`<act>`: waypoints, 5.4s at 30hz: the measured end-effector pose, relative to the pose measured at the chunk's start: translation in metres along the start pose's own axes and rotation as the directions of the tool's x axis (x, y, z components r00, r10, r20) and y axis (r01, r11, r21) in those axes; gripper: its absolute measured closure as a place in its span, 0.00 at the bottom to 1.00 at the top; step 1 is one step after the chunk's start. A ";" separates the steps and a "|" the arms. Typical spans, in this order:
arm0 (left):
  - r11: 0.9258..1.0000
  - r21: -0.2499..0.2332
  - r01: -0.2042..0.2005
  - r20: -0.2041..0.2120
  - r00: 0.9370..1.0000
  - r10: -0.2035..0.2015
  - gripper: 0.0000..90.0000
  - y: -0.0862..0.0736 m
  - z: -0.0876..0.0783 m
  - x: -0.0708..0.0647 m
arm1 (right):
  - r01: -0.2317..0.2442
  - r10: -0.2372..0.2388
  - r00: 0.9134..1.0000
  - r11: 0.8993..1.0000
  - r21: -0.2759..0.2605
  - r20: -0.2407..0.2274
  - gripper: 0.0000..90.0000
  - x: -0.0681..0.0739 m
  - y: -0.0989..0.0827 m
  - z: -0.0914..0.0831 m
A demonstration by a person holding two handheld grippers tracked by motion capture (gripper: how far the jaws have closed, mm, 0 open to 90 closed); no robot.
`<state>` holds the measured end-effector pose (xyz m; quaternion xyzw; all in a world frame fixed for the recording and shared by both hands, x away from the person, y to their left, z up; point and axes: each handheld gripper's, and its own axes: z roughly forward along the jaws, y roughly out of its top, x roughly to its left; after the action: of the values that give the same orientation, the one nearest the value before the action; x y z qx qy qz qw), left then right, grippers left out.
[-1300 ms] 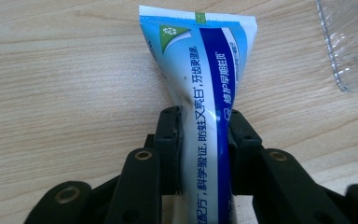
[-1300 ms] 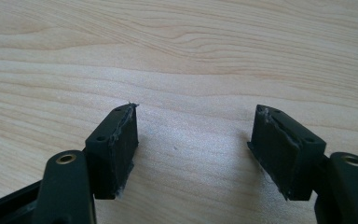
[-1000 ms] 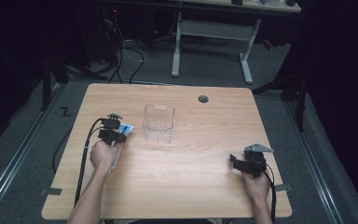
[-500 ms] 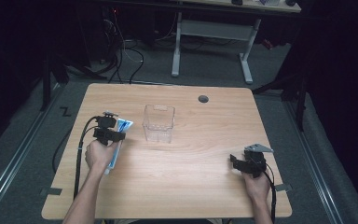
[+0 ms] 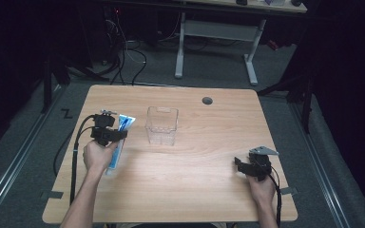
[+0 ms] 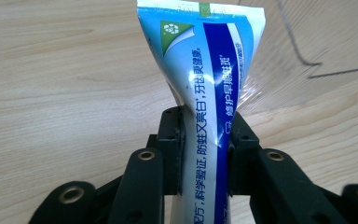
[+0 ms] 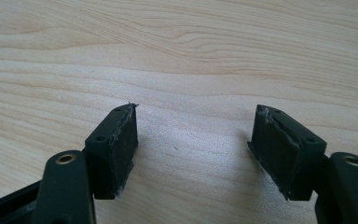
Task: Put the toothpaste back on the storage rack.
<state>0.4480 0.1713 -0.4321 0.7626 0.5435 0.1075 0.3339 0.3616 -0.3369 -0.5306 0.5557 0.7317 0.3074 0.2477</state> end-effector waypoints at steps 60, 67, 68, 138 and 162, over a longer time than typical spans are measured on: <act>0.959 -0.257 -0.115 0.143 0.977 0.156 0.81 0.084 -0.008 -0.072 | 0.000 0.000 1.000 1.000 0.001 -0.002 0.35 0.000 0.000 0.000; 0.957 -0.273 -0.097 0.169 0.975 0.147 0.81 0.096 0.002 -0.078 | 0.001 -0.001 1.000 1.000 0.001 -0.002 0.35 0.000 0.000 0.000; 0.956 -0.274 -0.106 0.160 0.975 0.154 0.81 0.098 0.004 -0.080 | 0.001 -0.001 1.000 1.000 0.001 -0.002 0.35 0.000 0.000 0.000; 0.952 -0.292 -0.094 0.067 0.991 0.118 0.79 0.102 0.062 -0.077 | 0.004 -0.004 1.000 1.000 0.001 -0.002 0.35 0.000 0.000 0.000; 0.959 -0.266 -0.095 0.054 0.992 0.114 0.79 0.088 0.060 -0.074 | 0.003 -0.003 1.000 1.000 0.001 -0.002 0.35 0.000 0.000 0.000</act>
<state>0.5172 0.0648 -0.4073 0.7425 0.4717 0.1697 0.4443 0.3615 -0.3366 -0.5306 0.5543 0.7329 0.3072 0.2473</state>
